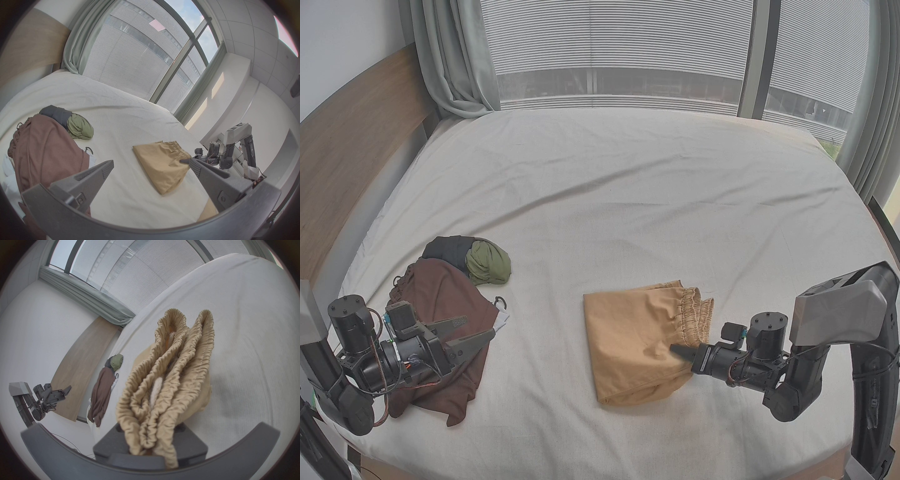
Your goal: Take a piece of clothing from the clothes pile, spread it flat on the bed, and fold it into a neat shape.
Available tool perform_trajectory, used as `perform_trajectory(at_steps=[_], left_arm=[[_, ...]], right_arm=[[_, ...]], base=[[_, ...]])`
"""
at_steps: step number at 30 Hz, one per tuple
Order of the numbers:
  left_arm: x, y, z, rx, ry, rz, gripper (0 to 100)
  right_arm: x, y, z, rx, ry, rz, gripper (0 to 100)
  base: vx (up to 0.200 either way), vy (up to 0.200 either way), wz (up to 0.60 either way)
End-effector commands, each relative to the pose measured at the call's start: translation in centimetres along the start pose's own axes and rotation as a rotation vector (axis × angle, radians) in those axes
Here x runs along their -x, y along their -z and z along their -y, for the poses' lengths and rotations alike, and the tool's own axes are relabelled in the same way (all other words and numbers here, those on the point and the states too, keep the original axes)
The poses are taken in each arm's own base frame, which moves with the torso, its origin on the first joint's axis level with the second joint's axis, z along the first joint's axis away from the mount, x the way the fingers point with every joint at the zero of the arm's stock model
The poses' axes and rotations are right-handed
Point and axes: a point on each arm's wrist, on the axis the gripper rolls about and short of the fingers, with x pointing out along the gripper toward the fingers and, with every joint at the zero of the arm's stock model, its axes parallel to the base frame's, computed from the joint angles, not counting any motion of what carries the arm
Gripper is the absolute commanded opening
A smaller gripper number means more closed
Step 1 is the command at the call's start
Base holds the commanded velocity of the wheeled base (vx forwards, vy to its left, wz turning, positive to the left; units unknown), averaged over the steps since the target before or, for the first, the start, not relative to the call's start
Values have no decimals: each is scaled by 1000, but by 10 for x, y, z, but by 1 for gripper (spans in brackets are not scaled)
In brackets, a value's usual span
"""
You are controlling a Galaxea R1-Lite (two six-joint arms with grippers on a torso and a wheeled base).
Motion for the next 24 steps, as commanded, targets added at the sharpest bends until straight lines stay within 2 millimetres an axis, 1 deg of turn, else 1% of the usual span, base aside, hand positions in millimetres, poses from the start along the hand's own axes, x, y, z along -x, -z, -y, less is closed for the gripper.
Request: perform_trajectory(at_steps=[1, 3, 5, 9, 19, 22, 24], left_arm=[[5, -1, 2, -31, -5, 6, 100], [5, 0, 2, -29, -6, 4, 100], [7, 4, 3, -19, -6, -12, 100], [8, 4, 4, -18, -5, -15, 100], [8, 8, 6, -37, 0, -29, 100], [8, 7, 6, -41, 1, -27, 100], [8, 7, 6, -39, 0, -27, 100]], right_arm=[[9, -20, -26, 38, -67, 64, 0], [10, -23, -30, 44, -79, 73, 0], [15, -31, -40, 57, -107, 101, 0], [18, -37, -53, 70, -150, 120, 0], [18, -50, -67, 95, -200, 170, 0], [17, -52, -72, 102, -219, 179, 0], [16, -56, -80, 113, -245, 192, 0]], base=[[0, 0, 0], [0, 0, 0], [0, 0, 0], [0, 0, 0], [0, 0, 0], [0, 0, 0], [0, 0, 0]])
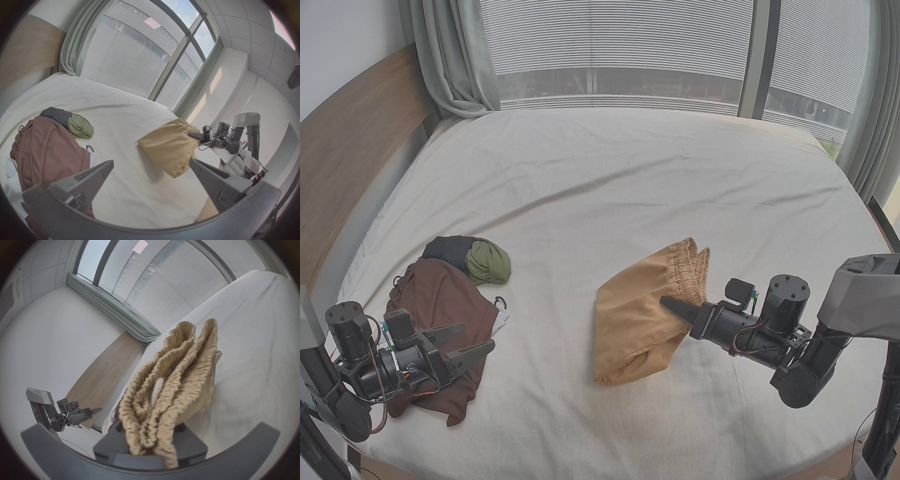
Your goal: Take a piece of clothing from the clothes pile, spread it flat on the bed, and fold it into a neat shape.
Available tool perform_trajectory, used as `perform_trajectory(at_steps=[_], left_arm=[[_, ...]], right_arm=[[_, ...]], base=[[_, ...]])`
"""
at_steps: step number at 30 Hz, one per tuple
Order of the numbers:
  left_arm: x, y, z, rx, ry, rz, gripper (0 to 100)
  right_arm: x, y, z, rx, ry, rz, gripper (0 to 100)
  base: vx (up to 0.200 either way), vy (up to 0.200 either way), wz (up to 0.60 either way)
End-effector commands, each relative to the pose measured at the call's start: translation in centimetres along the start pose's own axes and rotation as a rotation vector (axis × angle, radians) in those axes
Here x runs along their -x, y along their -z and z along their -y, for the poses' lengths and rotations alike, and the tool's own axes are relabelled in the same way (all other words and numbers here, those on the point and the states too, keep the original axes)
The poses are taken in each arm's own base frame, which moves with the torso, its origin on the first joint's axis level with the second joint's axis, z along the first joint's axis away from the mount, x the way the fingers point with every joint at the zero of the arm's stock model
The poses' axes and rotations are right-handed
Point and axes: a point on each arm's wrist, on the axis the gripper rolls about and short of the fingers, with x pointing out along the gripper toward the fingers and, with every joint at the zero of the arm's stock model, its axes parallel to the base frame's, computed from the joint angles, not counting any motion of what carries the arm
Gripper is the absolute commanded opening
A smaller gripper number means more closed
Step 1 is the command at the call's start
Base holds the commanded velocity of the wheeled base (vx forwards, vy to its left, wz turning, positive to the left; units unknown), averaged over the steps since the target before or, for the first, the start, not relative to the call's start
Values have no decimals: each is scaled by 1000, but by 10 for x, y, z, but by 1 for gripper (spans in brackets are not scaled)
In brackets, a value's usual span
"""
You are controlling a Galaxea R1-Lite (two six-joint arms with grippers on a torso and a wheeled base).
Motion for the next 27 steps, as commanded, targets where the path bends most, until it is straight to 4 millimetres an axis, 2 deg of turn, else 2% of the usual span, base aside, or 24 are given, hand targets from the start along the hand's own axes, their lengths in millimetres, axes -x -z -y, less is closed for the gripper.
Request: perform_trajectory(at_steps=[1, 16, 27], left_arm=[[0, 0, 0, 2, -1, 0, 100], [1, 0, -1, 4, -4, 0, 100], [1, 0, -1, 5, -7, 1, 100]], right_arm=[[-4, -8, -13, 19, -45, 28, 0], [-21, -35, -41, 30, -90, 34, 0], [-39, -50, -50, 33, -99, 33, 0]], base=[[0, 0, 0], [0, 0, 0], [0, 0, 0]])
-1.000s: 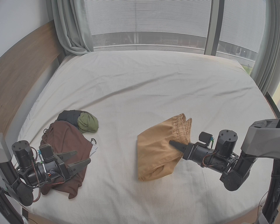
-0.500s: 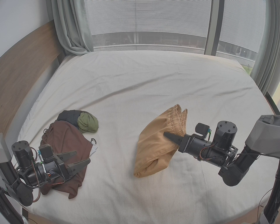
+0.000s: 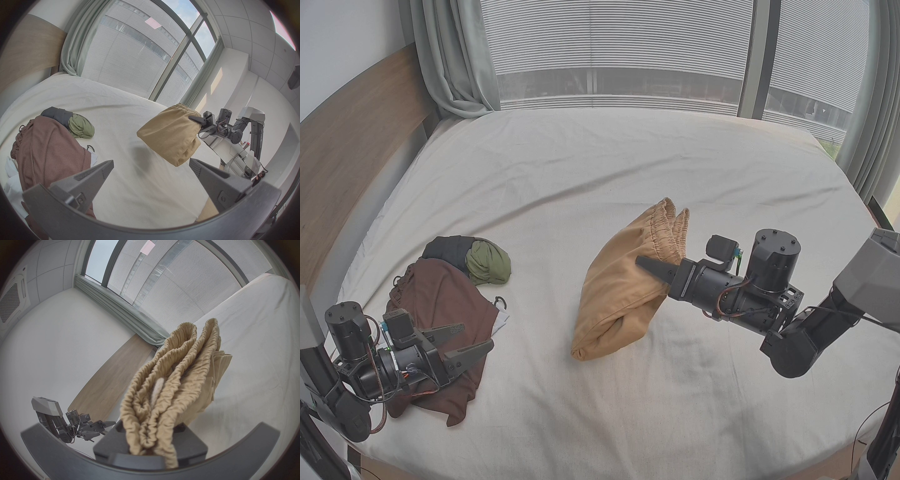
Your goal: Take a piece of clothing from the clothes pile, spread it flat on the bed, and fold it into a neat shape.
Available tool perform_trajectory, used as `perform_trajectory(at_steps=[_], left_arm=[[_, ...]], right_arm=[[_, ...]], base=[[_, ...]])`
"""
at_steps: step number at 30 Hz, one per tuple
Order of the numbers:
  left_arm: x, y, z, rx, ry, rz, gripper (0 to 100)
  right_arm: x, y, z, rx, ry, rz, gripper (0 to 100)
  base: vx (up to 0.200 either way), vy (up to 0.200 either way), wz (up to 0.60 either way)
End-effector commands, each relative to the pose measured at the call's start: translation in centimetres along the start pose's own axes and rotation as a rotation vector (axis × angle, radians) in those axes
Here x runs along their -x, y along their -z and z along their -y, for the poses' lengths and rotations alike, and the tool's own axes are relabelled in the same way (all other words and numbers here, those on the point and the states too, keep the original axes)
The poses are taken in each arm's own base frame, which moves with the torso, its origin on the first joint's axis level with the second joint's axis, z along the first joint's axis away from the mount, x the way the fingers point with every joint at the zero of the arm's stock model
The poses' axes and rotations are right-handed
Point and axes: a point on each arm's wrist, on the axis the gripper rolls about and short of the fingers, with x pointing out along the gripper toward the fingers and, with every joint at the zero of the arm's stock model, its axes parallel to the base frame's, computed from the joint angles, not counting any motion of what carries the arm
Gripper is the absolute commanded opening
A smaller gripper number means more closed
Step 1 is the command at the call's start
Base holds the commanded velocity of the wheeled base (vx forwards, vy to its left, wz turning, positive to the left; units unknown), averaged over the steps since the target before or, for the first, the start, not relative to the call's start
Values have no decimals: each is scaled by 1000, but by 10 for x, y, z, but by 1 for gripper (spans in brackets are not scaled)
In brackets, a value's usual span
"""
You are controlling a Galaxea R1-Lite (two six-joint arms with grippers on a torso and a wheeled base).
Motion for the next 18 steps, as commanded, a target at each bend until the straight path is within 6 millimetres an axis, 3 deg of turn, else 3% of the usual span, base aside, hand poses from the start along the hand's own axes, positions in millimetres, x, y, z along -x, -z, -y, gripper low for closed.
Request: perform_trajectory(at_steps=[1, 7, 18], left_arm=[[0, 0, -1, 1, -2, 0, 100], [1, -1, -3, 3, -13, 5, 100], [1, -1, -4, 4, -17, 7, 100]], right_arm=[[-8, -10, -5, 6, -13, 14, 0], [-28, -23, -12, 5, -20, 5, 0], [-60, -25, -9, 2, -21, -15, 0]], base=[[0, 0, 0], [0, 0, 0], [0, 0, 0]])
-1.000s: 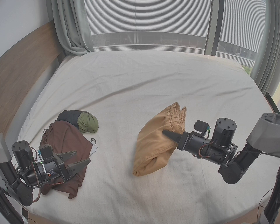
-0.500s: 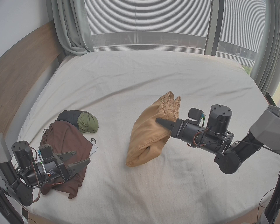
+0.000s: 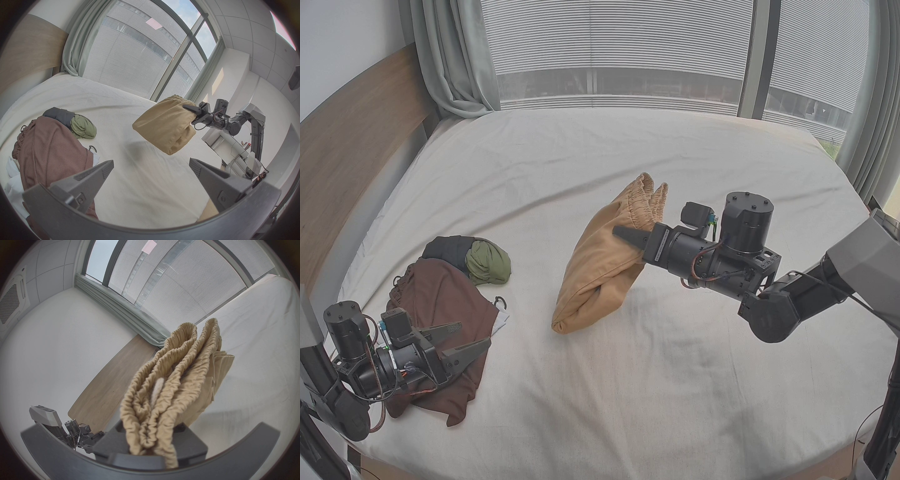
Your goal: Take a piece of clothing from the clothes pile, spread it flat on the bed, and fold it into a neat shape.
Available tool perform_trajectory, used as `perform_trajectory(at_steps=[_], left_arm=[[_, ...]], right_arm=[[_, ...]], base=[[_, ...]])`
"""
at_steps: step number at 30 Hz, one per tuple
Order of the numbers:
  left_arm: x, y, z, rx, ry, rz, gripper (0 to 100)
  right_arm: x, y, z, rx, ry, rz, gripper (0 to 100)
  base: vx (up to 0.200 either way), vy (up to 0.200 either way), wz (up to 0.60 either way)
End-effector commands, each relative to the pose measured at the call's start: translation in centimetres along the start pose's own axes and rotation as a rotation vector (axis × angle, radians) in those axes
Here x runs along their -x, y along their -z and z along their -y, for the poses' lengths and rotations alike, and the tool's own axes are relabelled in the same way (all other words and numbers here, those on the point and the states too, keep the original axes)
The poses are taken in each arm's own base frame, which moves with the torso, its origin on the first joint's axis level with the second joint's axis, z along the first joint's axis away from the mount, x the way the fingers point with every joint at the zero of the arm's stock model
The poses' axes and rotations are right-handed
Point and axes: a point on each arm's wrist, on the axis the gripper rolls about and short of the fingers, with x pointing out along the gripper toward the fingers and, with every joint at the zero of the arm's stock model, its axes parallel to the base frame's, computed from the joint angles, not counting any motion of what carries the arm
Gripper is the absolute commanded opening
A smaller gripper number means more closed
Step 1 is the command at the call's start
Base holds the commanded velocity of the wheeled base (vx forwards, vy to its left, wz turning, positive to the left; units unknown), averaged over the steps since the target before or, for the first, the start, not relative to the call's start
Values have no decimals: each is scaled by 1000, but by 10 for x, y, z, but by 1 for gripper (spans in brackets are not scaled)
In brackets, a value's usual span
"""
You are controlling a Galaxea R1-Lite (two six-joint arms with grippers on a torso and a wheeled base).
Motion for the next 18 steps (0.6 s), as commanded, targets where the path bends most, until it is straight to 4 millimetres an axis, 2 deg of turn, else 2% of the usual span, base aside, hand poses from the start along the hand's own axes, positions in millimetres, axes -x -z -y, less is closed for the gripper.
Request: perform_trajectory(at_steps=[1, 7, 12, 18], left_arm=[[0, 0, -1, 3, -2, 1, 100], [0, 1, 0, 5, -1, -2, 100], [-1, 1, -1, 5, 0, -3, 100], [-1, 1, -1, 7, 0, -5, 100]], right_arm=[[-18, 5, 5, -1, -6, -9, 0], [-28, 8, 11, 0, -7, -7, 0], [-33, -3, 27, 3, 18, 24, 0], [-41, -13, 36, 5, 32, 41, 0]], base=[[0, 0, 0], [0, 0, 0], [0, 0, 0], [0, 0, 0]])
